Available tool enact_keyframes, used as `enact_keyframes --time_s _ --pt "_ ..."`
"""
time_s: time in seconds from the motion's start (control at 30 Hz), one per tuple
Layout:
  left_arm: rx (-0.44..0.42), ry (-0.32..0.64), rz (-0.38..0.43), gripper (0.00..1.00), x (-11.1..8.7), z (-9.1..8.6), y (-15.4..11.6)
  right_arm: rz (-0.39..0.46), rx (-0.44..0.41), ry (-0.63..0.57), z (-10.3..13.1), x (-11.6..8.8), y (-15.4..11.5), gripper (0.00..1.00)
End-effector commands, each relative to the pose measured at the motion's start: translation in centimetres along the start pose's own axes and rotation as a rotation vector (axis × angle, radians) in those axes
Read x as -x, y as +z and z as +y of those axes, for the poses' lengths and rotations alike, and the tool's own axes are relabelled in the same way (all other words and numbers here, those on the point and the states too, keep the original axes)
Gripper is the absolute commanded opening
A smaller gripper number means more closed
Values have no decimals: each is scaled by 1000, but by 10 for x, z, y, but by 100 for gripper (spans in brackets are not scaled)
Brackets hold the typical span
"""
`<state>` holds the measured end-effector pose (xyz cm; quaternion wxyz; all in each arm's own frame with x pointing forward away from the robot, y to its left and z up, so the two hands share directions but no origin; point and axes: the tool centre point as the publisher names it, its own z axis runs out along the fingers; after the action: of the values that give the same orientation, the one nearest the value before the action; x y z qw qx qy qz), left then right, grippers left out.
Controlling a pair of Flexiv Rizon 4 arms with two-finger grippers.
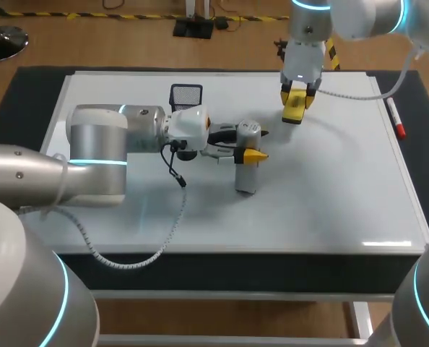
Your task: Pick up the inspection probe, press it on each red-marked spot on the whiteboard one by one, put down the probe, pick up the eraser, and wipe off all the red marks.
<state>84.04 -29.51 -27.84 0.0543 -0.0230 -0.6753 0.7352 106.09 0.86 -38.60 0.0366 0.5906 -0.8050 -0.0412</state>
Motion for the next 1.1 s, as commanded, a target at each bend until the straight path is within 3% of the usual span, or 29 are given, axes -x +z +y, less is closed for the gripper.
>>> enact_keyframes --time_s 0.03,0.47,0.87,1.1 --pt "-8 18 -23 0 -3 -10 -9 3 1 -2 -1 0 -1 0" --pt "10 95 -172 0 11 -47 -102 3 1 -2 -1 0 -1 0" --pt "16 104 -274 0 28 -47 -198 3 1 -2 -1 0 -1 0" --pt "-7 134 -316 0 32 -47 -237 3 1 -2 -1 0 -1 0"
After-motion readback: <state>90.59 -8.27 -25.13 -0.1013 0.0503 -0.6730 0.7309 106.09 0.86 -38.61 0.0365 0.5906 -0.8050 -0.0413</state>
